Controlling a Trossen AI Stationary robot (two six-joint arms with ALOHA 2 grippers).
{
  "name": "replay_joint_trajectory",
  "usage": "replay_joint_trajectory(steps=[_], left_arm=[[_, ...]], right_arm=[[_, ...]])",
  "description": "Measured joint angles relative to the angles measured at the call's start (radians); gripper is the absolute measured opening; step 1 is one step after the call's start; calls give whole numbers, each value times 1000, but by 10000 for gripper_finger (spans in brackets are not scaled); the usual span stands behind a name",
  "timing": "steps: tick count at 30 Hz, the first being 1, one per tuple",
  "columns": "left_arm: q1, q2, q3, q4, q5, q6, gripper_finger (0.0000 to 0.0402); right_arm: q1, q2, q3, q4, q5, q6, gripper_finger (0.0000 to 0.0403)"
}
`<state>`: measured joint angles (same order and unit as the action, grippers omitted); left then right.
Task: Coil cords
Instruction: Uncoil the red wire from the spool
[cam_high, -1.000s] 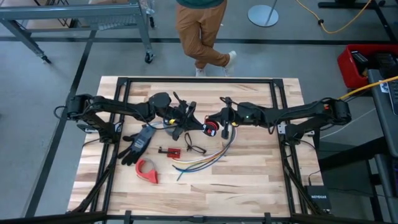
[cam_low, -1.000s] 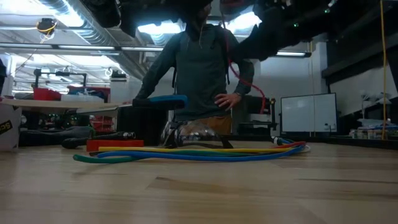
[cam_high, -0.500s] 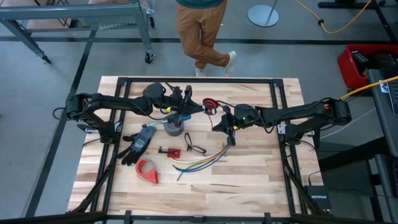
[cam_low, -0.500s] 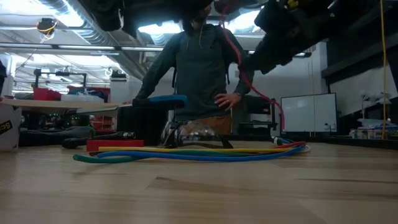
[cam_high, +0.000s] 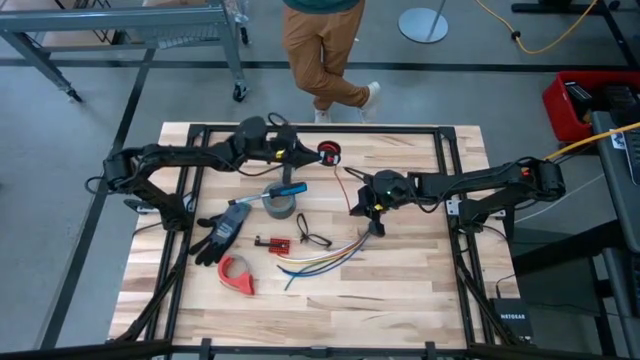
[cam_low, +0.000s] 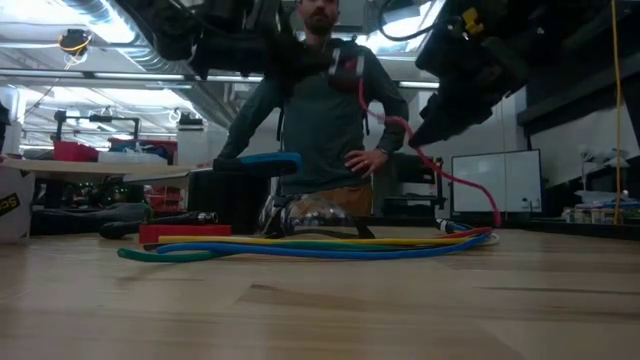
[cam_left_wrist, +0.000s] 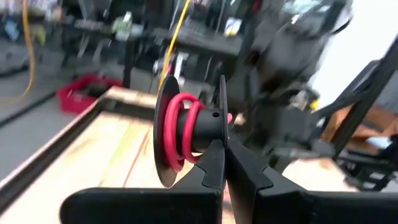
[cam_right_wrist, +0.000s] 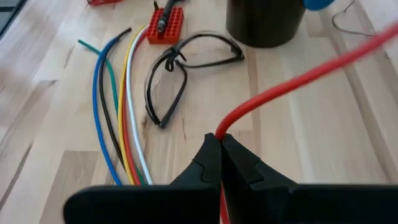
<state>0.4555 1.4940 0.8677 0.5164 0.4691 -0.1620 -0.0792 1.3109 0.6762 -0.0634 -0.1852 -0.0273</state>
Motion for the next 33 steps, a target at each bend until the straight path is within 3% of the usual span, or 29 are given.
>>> replay_joint_trajectory(steps=[5, 11, 21, 26, 33], left_arm=[[48, 0, 0, -147, 52, 9, 0], [78, -6, 0, -255, 133, 9, 0], [75, -6, 0, -277, 420, -64, 0], [38, -6, 0, -271, 525, -100, 0], [-52, -6, 0, -253, 533, -115, 0]], right_arm=[[0, -13, 0, -12, 27, 2, 0], [0, -95, 0, -86, 175, -3, 0], [-43, -288, 13, -113, 434, -60, 0], [-109, -318, 52, -12, 450, -117, 0], [-181, -291, 78, 135, 373, -141, 0]])
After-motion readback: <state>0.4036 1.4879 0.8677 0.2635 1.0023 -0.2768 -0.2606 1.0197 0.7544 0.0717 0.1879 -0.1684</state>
